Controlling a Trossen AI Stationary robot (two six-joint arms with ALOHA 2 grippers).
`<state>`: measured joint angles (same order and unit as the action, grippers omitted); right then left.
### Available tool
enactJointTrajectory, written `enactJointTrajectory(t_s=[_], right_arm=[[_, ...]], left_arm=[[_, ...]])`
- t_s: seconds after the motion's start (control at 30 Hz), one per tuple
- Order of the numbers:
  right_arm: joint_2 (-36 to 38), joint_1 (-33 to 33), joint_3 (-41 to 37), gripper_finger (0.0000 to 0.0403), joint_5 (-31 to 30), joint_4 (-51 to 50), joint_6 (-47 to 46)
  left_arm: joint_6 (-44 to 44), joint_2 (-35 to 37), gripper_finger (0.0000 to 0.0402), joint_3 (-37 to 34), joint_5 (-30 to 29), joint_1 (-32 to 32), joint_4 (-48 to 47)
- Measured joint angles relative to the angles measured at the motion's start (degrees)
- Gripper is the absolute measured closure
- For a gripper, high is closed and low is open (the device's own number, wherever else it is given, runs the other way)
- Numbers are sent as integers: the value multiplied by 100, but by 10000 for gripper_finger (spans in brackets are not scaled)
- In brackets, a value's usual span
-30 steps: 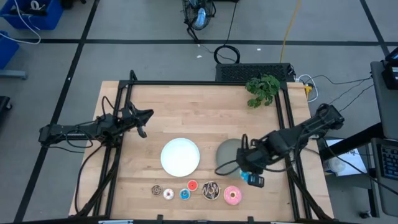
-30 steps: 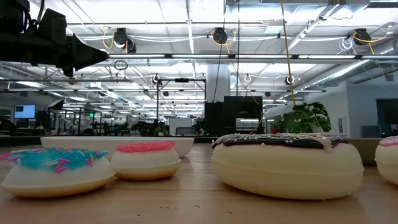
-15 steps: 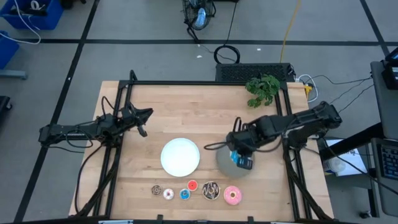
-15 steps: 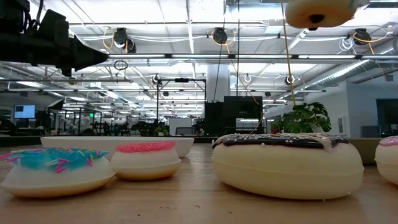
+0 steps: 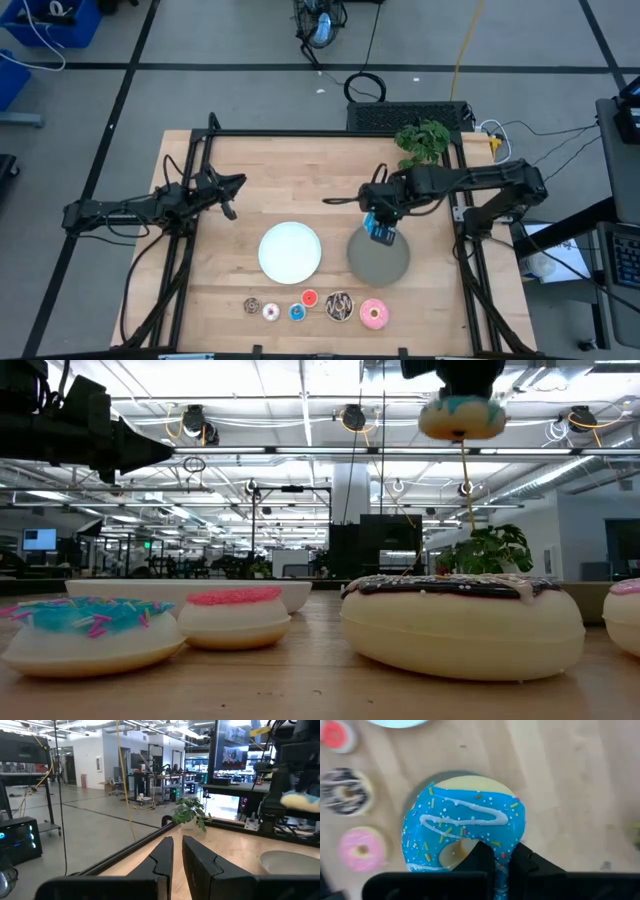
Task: Pick & Place donuts
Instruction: Put the large blue donut on the brown plate
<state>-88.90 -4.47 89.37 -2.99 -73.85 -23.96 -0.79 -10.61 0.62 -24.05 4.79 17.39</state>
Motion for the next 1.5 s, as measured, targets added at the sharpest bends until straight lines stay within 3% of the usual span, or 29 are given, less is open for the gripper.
enactJointTrajectory(t_s=[0.17,0.5,0.67,1.1,1.5], right_arm=[[-2,114,-588,394,-128,470,219],[-7,148,-2296,394,24,2466,261],[-7,150,-2893,394,26,2691,173],[-7,-20,-3587,394,179,3566,-387],[-362,-22,-3662,394,326,3726,-513]], left_arm=[[-75,0,357,0,0,-2,-2],[-196,0,357,2,-2,0,-55],[-196,0,357,1,-2,-1,-52],[-191,0,357,2,-2,0,0],[-196,0,357,1,-2,-2,0]])
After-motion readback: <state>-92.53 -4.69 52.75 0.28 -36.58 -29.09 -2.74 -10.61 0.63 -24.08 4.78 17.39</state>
